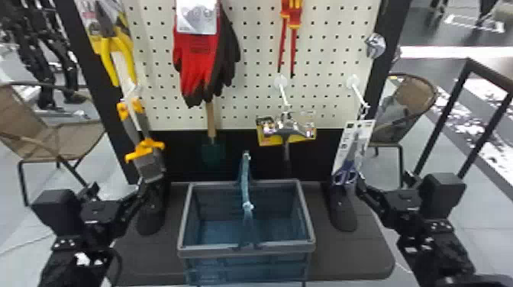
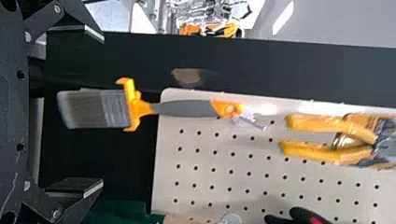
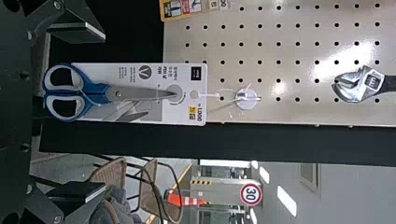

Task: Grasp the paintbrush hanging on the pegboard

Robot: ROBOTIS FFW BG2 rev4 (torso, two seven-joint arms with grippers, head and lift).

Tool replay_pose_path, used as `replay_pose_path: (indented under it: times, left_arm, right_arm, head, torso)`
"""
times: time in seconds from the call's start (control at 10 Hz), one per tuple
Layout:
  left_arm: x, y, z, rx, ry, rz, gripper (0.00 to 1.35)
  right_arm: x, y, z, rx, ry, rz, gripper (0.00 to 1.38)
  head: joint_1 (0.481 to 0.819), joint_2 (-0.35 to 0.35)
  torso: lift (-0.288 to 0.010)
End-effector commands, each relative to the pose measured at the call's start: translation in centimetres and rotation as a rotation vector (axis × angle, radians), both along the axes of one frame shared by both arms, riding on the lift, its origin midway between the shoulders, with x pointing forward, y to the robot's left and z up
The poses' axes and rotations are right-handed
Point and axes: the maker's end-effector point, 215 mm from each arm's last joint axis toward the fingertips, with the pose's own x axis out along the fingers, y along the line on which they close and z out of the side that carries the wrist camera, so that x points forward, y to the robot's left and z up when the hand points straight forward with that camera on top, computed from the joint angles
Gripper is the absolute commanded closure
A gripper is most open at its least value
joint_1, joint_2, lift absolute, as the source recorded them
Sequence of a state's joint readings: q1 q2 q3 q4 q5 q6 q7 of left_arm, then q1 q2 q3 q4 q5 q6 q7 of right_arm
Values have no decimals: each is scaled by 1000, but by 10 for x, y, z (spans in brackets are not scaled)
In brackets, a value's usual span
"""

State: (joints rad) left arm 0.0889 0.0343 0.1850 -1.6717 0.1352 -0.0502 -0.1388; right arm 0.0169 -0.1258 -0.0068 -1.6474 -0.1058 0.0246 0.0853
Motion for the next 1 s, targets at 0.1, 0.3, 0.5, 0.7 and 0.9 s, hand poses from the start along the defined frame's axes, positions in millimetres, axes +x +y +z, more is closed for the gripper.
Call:
replay_pose_path:
  times: [0.1,0.3,0.5,0.7,0.9]
  left_arm:
    - [7,22,15,13,-7,-24,165]
    - [29,31,30,34,-18,-105,209]
    - [50,28,38,-14,-55,-202,275]
    - [64,31,52,-1,-92,-257,275]
    - [76,44,63,34,-100,-272,269]
  right_arm:
    - [0,1,-1,3,1,3,170]
    - [0,3,1,3,-1,9,170]
    - [1,8,4,2,-7,24,170]
    - [1,10,5,6,-9,32,170]
    - [1,15,5,12,-8,47,170]
  head:
    - [549,0]
    - [549,0]
    - [549,0]
    - [549,0]
    - [549,0]
  torso:
    - [-100]
    - [-100]
    - [-100]
    - [-100]
    - [-100]
